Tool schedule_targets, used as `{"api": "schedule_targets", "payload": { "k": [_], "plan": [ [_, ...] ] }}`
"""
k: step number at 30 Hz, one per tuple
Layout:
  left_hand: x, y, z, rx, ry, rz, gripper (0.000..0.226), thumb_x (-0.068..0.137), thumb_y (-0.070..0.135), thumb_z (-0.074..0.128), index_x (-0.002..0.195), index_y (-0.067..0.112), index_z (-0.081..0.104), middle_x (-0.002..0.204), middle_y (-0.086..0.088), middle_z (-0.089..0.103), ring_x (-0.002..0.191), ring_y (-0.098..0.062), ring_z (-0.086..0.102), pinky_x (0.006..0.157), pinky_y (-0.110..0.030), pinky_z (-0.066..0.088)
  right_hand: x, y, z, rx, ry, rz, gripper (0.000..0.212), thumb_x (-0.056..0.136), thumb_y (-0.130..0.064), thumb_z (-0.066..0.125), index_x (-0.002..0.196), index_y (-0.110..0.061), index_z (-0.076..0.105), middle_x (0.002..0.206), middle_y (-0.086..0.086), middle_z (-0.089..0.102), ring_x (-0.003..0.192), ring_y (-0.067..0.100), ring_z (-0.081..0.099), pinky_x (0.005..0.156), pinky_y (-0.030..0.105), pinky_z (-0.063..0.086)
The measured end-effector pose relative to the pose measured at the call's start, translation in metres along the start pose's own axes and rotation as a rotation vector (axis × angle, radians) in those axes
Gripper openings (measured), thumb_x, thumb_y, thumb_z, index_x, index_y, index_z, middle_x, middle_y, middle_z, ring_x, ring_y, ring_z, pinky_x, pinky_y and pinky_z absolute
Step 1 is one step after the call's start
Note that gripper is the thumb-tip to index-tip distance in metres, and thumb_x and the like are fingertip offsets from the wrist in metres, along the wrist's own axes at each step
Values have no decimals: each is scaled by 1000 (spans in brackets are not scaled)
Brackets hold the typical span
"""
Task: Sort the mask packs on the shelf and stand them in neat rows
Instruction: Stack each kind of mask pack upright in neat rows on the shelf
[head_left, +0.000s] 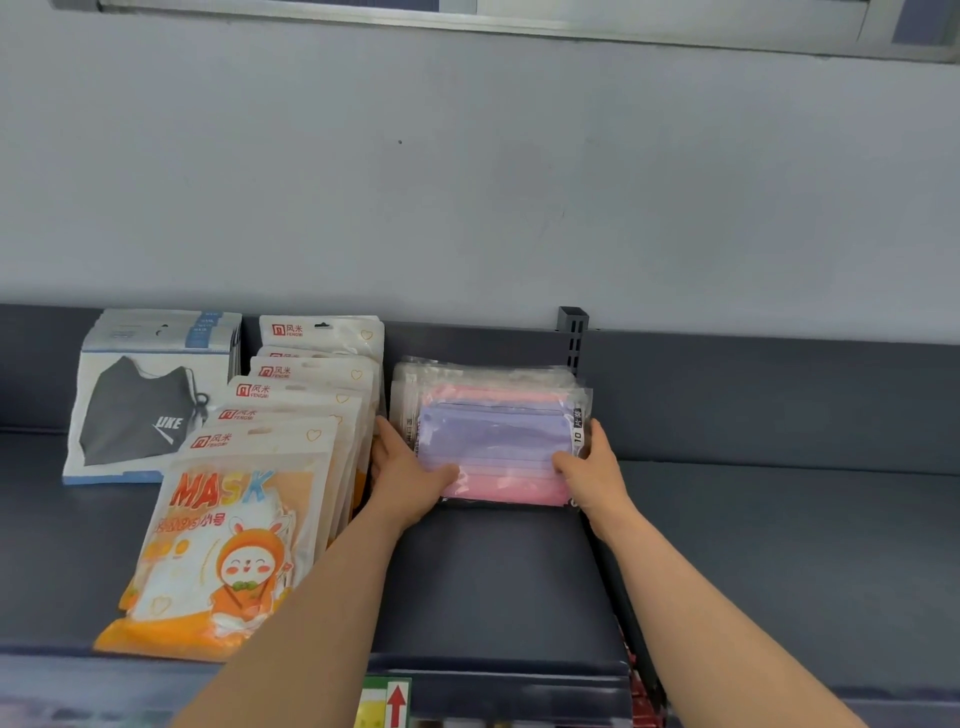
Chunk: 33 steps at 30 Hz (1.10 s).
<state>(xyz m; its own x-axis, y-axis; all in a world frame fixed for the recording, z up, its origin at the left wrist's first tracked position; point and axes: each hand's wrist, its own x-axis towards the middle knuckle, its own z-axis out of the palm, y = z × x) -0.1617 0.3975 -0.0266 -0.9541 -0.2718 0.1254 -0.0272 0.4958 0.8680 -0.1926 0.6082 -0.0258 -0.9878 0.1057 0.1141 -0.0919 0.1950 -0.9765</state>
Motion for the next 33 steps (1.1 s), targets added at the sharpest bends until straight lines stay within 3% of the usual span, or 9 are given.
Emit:
{"api": "schedule_targets", "payload": {
  "k": [3,7,11,14,17,21,24,27,33],
  "plan": [
    [-1,0,1,48,43,68,118,85,29,73,150,11,-23,162,-6,-18,150,-23,-9,119,-35,1,-3,-4,0,21,20,-19,65,81,-8,57,142,-21,37,122,-2,59,103,16,57,98,34,46],
    [1,0,2,147,67,125,119,84,33,73,150,10,-25,161,-6,-22,150,-23,-12,119,-36,1,-3,-4,1,57,29,-28,91,75,-30,71,153,-23,23,150,-5,40,135,19,43,113,45,36],
    [2,6,5,241,97,209,113,87,31,69,151,10,-22,159,-11,-25,148,-26,-19,118,-35,-5,-6,-6,-2,42,13,-50,78,86,-22,71,151,-19,27,136,-13,42,121,9,45,105,28,35],
    [3,11,5,410,177,363,109,87,36,67,153,12,-17,159,-12,-25,147,-28,-23,117,-37,-13,-1,-1,-4,36,32,-69,78,83,-20,73,149,-21,32,139,-10,49,122,14,52,107,35,41],
    [10,21,2,573,156,508,110,84,45,68,153,24,-15,162,-2,-19,147,-27,-24,118,-46,-12,2,0,-4,69,7,-67,70,77,-18,77,138,-27,44,126,-8,62,109,15,64,99,43,51],
    [17,34,-3,716,19,459,107,81,51,69,155,30,-6,163,5,-3,149,-26,-15,117,-56,-9,3,3,-2,61,-48,-62,86,63,-25,81,139,-32,41,124,-10,63,108,16,65,96,44,53],
    [20,33,-4,754,-13,415,101,81,55,66,155,25,5,162,3,4,150,-25,-7,117,-59,-1,3,5,-3,49,-45,-64,86,70,-15,80,143,-28,38,126,-7,61,107,16,65,95,42,53],
    [18,30,-2,786,-3,425,99,84,57,61,155,25,1,162,1,-3,149,-26,-15,117,-59,-5,2,4,-6,39,-47,-76,83,74,-8,79,144,-26,36,130,-3,59,107,15,64,95,41,53],
    [4,18,-2,820,-48,476,116,74,53,68,152,33,-16,159,-1,-28,143,-26,-33,115,-50,-18,-1,-8,-21,-200,-189,-38,129,68,-8,85,154,-30,-9,160,1,15,142,25,29,112,38,32]
  ]
}}
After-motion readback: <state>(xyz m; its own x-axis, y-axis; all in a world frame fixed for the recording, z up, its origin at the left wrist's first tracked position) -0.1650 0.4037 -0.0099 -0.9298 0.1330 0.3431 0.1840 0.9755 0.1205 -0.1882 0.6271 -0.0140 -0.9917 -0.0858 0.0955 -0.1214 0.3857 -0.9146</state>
